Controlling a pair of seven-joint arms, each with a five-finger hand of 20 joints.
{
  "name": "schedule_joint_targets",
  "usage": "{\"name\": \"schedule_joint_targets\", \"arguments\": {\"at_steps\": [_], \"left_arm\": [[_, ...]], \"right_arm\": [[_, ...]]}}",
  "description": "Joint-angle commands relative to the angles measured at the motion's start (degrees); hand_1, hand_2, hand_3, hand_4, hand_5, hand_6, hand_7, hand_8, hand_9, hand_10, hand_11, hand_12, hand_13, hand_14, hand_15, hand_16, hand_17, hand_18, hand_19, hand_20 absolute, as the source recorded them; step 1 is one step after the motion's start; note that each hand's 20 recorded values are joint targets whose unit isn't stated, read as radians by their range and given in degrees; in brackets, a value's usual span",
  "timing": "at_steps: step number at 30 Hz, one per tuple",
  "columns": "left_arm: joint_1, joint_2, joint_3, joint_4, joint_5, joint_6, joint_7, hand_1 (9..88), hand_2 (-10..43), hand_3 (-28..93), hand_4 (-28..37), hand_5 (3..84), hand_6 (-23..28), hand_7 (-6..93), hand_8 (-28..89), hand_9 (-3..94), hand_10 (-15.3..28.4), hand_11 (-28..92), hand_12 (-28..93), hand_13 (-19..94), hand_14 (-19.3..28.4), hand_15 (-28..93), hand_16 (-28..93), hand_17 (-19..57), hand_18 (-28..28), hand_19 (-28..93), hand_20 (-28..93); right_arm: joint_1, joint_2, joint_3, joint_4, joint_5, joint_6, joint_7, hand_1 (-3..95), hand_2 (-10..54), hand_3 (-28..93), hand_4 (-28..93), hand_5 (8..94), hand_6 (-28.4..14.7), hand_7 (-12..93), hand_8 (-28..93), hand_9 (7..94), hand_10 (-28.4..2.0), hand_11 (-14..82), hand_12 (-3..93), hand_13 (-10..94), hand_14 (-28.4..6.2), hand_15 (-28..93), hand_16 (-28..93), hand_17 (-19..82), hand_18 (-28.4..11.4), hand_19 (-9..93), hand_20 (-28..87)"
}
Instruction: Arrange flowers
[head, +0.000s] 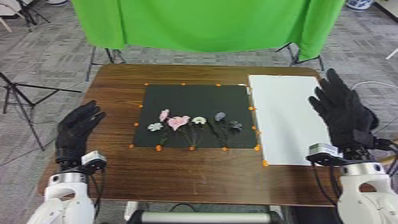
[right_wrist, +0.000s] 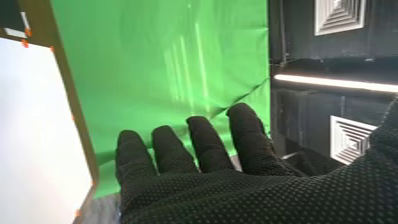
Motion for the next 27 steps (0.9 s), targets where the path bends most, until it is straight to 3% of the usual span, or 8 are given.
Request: {"name": "schedule_joint_targets", "arguments": {"at_steps": [1, 5, 8, 12, 16, 20, 23, 27], "left_arm": [[-0.1, -0.58, 0.83, -0.03, 0.66, -0.23, -0.01, 43.5, -9.5, 69, -9.3, 49.3, -0.5, 24.1, -10, 43.5, 11.1, 24, 14, 40, 14.5, 29, 0, 12.8, 11.4, 19, 24], [1.4, -0.64, -0.14, -0.77, 1.9, 0.26, -0.14, 44.6, -9.4, 70, -9.3, 49.4, -0.6, 24.2, -10, 43.6, 11.1, 24, 14, 40, 14.5, 29, 1, 12.9, 11.3, 19, 24], [2.4, -1.27, -0.8, -1.02, 0.85, 0.55, -0.29, 44.9, -9.4, 70, -9.2, 49.6, -0.6, 24.4, -11, 43.9, 11.0, 24, 14, 40, 14.4, 29, 0, 13.0, 11.3, 19, 24], [2.2, -1.71, -0.6, -0.9, 0.35, 0.45, -0.13, 45.3, -9.5, 70, -9.2, 49.7, -0.7, 24.6, -11, 43.9, 11.0, 24, 14, 40, 14.4, 29, 0, 13.1, 11.3, 19, 24], [2.1, -1.41, -0.47, -0.91, 1.09, 0.43, -0.47, 45.4, -9.4, 70, -9.3, 49.6, -0.7, 24.7, -11, 44.0, 10.9, 24, 14, 40, 14.4, 29, 0, 13.1, 11.3, 19, 24], [1.9, -1.5, -0.57, -0.77, 0.74, 0.64, -0.46, 45.0, -9.4, 70, -9.1, 49.7, -0.6, 24.7, -11, 44.0, 11.1, 24, 14, 40, 14.5, 29, 0, 13.1, 11.3, 19, 24], [1.2, -1.36, -0.21, -0.49, 1.01, 0.21, -0.91, 44.8, -9.4, 70, -9.0, 49.6, -0.6, 24.6, -11, 44.0, 11.1, 24, 14, 40, 14.4, 29, 0, 13.0, 11.1, 19, 24], [0.5, -1.15, 0.03, -0.13, 1.12, -0.26, -1.27, 44.7, -9.5, 70, -9.1, 49.6, -0.6, 24.6, -11, 43.9, 11.0, 24, 14, 40, 14.5, 29, 0, 12.9, 11.0, 18, 23]], "right_arm": [[-3.9, -0.4, 1.1, -1.2, 3.2, 1.1, -2.3, -0.2, -9.5, 72, -25, 24.9, -1.1, 2, -5, 20.9, -11.8, -2.9, 10.9, 13, -14.3, -11, 24, 3, -14.1, 3, 18], [-1.7, 0.2, -3.7, -5.3, 3.2, 24.6, 5.4, 15.7, -5.7, 74, -25, 27.5, 0.0, 10, -9, 32.1, -12.5, 1.7, 10.1, 28, -10.6, 4, 13, 16, -12.4, 6, 23], [-2.7, -0.2, -2.4, -5.9, -0.7, 24.5, 7.7, 46.1, 17.6, 78, -16, 39.1, 2.5, 19, -13, 52.4, -11.3, 6.6, 10.2, 52, -6.7, 17, 3, 34, -7.4, 2, 32], [-3.7, -0.6, -0.7, -6.5, 0.6, 23.4, 7.6, 59.5, 21.6, 78, -3, 48.4, 5.1, 24, -14, 54.9, -9.8, 7.2, 10.7, 55, -4.3, 15, 3, 39, -4.3, -9, 43], [-5.4, -1.5, 2.3, -4.8, 6.0, 10.8, 2.8, 53.4, 17.5, 84, 0, 49.1, 5.6, 27, -15, 52.5, -9.8, 6.7, 10.2, 48, -5.8, 14, 3, 32, -5.9, -3, 28], [-4.7, -2.2, 4.6, -3.9, 2.5, 1.5, 4.8, 16.2, -8.0, 69, -25, 36.6, 0.1, 12, -9, 34.4, -12.7, 2.6, 10.5, 24, -12.7, 7, 5, 15, -15.3, 0, 18], [-4.5, -1.9, 4.3, -3.3, 3.0, -0.1, 3.6, 11.0, -9.5, 49, -28, 34.6, -2.1, 5, -6, 29.4, -13.4, 1.0, 10.4, 17, -13.9, 1, 8, 9, -16.7, 0, 16], [-5.0, -2.1, 4.2, -3.2, 3.7, 0.0, 2.7, 6.3, -9.5, 50, -28, 35.7, -2.9, 3, -5, 28.9, -13.6, 0.8, 10.0, 16, -13.8, 0, 10, 8, -16.6, 0, 15]]}}
